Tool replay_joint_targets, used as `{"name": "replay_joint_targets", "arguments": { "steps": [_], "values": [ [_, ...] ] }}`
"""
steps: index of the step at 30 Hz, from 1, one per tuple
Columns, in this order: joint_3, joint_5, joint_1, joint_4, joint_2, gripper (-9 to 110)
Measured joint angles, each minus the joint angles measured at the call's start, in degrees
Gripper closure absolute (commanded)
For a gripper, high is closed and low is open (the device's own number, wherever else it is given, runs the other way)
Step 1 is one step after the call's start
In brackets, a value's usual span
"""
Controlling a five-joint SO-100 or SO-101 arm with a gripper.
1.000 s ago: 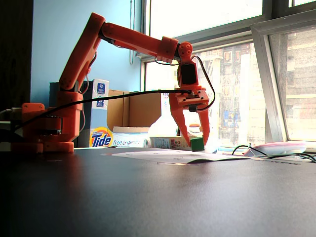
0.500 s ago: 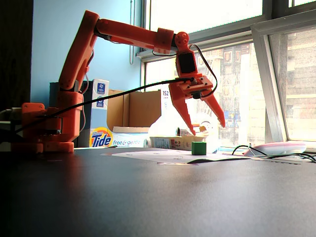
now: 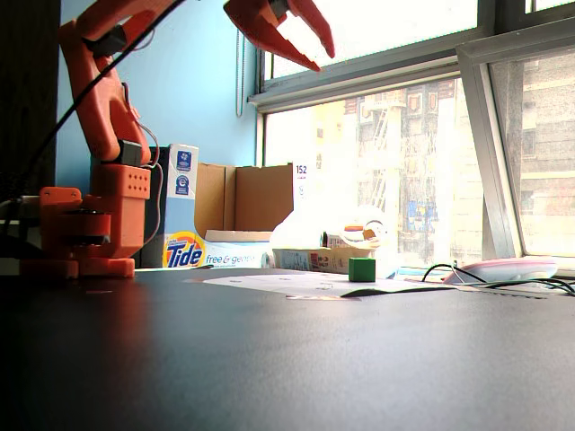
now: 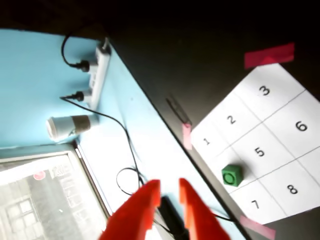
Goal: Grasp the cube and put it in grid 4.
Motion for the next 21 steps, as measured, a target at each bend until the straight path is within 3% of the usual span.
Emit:
{"name": "replay_joint_targets", "arguments": {
  "steps": [11,21],
  "values": [
    [26.81,-0.97,20.39,3.16,24.43,101],
    [69.96,-5.98,25.14,-12.48,51.24,101]
  ]
}}
